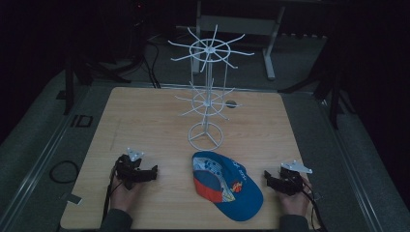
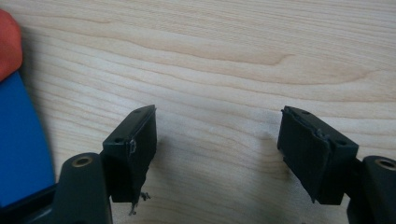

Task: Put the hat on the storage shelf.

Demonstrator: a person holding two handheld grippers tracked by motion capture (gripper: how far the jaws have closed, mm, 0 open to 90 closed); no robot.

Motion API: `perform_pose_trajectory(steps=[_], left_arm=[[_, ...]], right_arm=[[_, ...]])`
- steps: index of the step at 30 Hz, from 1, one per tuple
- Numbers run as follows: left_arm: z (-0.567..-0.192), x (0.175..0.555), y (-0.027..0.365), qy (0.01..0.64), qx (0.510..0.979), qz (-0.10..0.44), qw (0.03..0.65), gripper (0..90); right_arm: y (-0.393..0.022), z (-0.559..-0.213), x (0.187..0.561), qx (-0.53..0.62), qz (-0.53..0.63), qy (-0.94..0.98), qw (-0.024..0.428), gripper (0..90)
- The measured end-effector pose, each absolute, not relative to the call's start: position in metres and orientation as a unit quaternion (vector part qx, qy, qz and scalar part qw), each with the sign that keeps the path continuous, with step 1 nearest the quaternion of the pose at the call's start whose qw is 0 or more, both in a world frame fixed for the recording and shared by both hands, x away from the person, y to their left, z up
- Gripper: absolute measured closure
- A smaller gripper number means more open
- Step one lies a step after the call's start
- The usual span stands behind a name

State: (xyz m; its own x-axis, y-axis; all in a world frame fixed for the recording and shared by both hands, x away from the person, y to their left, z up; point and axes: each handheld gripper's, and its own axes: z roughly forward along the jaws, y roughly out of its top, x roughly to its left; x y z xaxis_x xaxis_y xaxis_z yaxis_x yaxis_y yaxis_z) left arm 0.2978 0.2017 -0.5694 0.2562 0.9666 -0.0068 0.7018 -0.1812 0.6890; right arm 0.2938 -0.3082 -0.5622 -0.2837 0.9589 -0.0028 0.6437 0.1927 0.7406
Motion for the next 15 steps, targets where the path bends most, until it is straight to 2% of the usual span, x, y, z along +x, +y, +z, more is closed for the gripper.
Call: perform_pose_trajectory(steps=[10, 15], left_arm=[[-0.5695, 0.2978, 0.2017, 0.567, 0.735, 0.224, 0.296, 3.4], [-0.5694, 0.2977, 0.2014, 0.567, 0.735, 0.224, 0.296, 3.4]], right_arm=[[-0.3057, -0.5587, 0.2961, 0.553, 0.308, 0.738, 0.234, 28.3], [-0.3025, -0.5543, 0.3027, 0.534, 0.304, 0.761, 0.208, 30.5]])
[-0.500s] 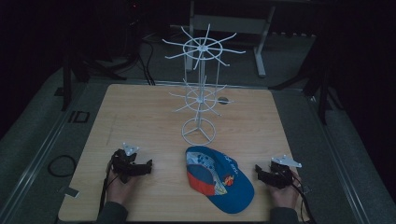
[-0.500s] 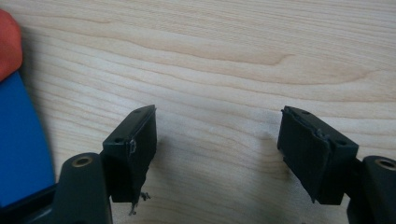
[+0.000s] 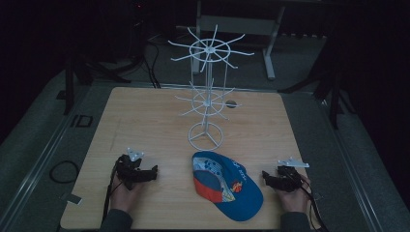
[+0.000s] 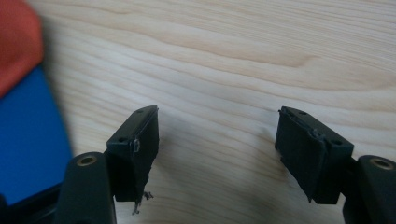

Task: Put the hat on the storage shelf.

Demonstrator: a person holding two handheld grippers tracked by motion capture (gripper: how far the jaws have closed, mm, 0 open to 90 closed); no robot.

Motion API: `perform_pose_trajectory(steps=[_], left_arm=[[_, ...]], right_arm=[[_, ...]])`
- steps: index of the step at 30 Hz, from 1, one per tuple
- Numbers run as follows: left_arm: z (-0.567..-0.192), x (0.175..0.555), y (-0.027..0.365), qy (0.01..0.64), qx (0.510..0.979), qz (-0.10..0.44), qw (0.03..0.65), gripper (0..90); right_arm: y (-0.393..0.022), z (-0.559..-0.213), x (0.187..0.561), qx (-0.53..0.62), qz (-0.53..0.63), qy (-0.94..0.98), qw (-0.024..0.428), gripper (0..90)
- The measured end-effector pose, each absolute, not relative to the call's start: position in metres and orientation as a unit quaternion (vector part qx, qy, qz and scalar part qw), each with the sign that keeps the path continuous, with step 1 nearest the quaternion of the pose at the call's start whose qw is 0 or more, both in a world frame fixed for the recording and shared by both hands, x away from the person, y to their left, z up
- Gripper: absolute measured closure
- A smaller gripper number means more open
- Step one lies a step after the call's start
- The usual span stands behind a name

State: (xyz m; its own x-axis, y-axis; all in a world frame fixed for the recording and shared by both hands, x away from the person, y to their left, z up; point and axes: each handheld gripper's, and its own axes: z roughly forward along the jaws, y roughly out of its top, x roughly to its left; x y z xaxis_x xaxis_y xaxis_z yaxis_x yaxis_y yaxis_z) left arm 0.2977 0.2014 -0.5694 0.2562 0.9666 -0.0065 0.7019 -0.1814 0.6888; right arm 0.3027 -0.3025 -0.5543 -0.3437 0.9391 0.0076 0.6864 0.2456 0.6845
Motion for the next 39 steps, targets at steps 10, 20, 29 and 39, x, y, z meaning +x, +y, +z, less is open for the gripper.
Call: perform_pose_trajectory(steps=[10, 20, 29, 39], left_arm=[[-0.570, 0.298, 0.201, 0.566, 0.736, 0.224, 0.297, 3.4], [-0.570, 0.298, 0.200, 0.564, 0.737, 0.223, 0.298, 3.4], [-0.569, 0.298, 0.199, 0.564, 0.738, 0.222, 0.298, 3.4], [-0.569, 0.298, 0.199, 0.563, 0.738, 0.221, 0.299, 3.4]], right_arm=[[-0.283, -0.530, 0.314, 0.474, 0.304, 0.807, 0.178, 36.9], [-0.256, -0.501, 0.325, 0.420, 0.313, 0.833, 0.179, 39.2], [-0.238, -0.477, 0.324, 0.385, 0.321, 0.847, 0.179, 39.3], [-0.216, -0.457, 0.327, 0.354, 0.328, 0.860, 0.167, 39.4]])
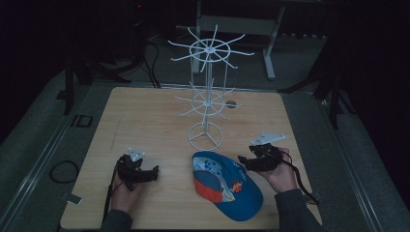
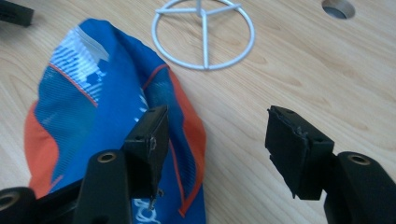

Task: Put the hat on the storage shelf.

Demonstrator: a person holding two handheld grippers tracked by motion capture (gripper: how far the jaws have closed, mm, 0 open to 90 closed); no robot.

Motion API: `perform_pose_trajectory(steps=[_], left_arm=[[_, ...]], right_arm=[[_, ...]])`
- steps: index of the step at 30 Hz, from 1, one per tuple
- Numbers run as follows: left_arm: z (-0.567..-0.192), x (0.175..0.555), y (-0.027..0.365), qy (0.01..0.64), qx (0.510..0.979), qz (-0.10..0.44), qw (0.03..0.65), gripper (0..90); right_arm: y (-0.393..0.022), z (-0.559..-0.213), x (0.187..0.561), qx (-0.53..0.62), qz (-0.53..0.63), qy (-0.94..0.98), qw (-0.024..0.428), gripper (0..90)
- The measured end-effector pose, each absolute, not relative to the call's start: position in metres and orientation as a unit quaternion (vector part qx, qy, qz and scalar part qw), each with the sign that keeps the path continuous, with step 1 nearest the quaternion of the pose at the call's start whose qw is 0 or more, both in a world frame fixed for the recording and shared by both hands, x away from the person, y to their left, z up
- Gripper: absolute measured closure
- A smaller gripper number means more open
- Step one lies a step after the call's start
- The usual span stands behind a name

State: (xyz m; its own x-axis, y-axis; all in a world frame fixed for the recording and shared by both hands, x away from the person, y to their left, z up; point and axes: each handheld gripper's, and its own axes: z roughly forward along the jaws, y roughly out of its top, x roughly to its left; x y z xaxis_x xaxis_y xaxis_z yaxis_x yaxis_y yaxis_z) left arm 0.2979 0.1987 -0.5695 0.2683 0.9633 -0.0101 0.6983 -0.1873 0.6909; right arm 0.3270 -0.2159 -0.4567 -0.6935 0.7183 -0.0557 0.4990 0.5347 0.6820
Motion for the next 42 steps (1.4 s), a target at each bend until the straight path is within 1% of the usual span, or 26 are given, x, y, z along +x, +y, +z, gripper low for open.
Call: perform_pose_trajectory(steps=[14, 20, 26, 30, 35, 42], left_arm=[[-0.569, 0.298, 0.198, 0.561, 0.739, 0.221, 0.300, 3.4], [-0.570, 0.298, 0.198, 0.559, 0.740, 0.221, 0.300, 3.4], [-0.569, 0.298, 0.198, 0.558, 0.742, 0.221, 0.299, 3.4], [-0.569, 0.298, 0.198, 0.558, 0.742, 0.221, 0.299, 3.4], [-0.569, 0.298, 0.198, 0.557, 0.742, 0.221, 0.300, 3.4], [-0.569, 0.298, 0.198, 0.557, 0.743, 0.220, 0.300, 3.4]], right_arm=[[-0.182, -0.442, 0.333, 0.318, 0.325, 0.877, 0.154, 38.7], [-0.167, -0.441, 0.335, 0.305, 0.318, 0.886, 0.143, 37.0], [-0.156, -0.447, 0.341, 0.299, 0.312, 0.893, 0.126, 34.8], [-0.149, -0.453, 0.343, 0.294, 0.305, 0.899, 0.112, 34.8], [-0.142, -0.459, 0.345, 0.287, 0.295, 0.905, 0.105, 34.5], [-0.127, -0.476, 0.355, 0.282, 0.269, 0.918, 0.074, 37.2]])
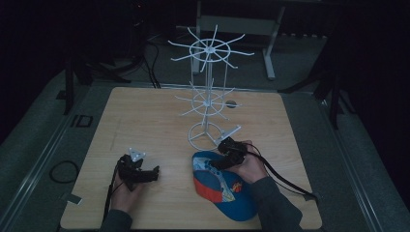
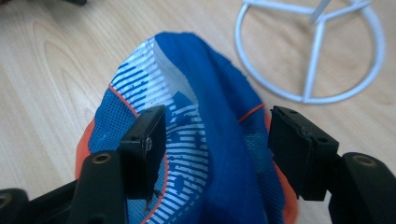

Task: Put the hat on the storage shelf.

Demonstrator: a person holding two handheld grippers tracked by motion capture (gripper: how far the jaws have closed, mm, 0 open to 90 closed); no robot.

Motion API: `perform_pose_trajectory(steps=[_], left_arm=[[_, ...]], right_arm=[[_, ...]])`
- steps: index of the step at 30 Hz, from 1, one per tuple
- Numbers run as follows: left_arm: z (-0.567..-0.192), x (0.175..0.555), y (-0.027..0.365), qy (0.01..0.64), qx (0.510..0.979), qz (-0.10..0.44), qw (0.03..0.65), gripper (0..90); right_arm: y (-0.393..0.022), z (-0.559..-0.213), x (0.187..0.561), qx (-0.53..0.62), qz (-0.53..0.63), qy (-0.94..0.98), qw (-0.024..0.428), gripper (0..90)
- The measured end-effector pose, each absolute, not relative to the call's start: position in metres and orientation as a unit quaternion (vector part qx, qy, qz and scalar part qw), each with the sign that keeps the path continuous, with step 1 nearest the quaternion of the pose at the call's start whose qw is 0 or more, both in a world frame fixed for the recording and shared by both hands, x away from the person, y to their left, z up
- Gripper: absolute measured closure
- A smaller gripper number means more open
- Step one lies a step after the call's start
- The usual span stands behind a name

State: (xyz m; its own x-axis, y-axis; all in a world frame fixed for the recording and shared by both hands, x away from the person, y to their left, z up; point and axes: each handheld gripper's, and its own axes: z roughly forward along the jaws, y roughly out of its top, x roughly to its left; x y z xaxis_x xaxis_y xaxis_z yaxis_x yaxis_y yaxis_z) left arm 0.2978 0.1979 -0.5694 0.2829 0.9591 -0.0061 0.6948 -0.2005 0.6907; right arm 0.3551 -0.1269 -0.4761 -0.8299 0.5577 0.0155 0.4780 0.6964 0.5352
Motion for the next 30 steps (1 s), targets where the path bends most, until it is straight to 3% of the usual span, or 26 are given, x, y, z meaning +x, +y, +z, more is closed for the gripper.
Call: perform_pose_trajectory(steps=[7, 11, 12, 13, 16, 30], left_arm=[[-0.569, 0.298, 0.198, 0.556, 0.744, 0.219, 0.299, 3.4], [-0.569, 0.298, 0.198, 0.555, 0.745, 0.219, 0.299, 3.4], [-0.569, 0.298, 0.198, 0.555, 0.745, 0.218, 0.299, 3.4], [-0.569, 0.298, 0.198, 0.555, 0.745, 0.219, 0.299, 3.4], [-0.569, 0.298, 0.198, 0.555, 0.745, 0.219, 0.299, 3.4], [-0.569, 0.298, 0.197, 0.554, 0.746, 0.219, 0.300, 3.4]], right_arm=[[-0.122, -0.489, 0.367, 0.299, 0.238, 0.923, 0.041, 35.8], [-0.119, -0.496, 0.368, 0.295, 0.216, 0.930, 0.022, 40.6], [-0.117, -0.500, 0.368, 0.290, 0.203, 0.935, 0.010, 63.5], [-0.117, -0.501, 0.368, 0.290, 0.198, 0.936, 0.004, 74.3], [-0.119, -0.497, 0.366, 0.285, 0.203, 0.937, 0.001, 88.1], [-0.138, -0.461, 0.337, 0.267, 0.252, 0.929, 0.055, 88.8]])
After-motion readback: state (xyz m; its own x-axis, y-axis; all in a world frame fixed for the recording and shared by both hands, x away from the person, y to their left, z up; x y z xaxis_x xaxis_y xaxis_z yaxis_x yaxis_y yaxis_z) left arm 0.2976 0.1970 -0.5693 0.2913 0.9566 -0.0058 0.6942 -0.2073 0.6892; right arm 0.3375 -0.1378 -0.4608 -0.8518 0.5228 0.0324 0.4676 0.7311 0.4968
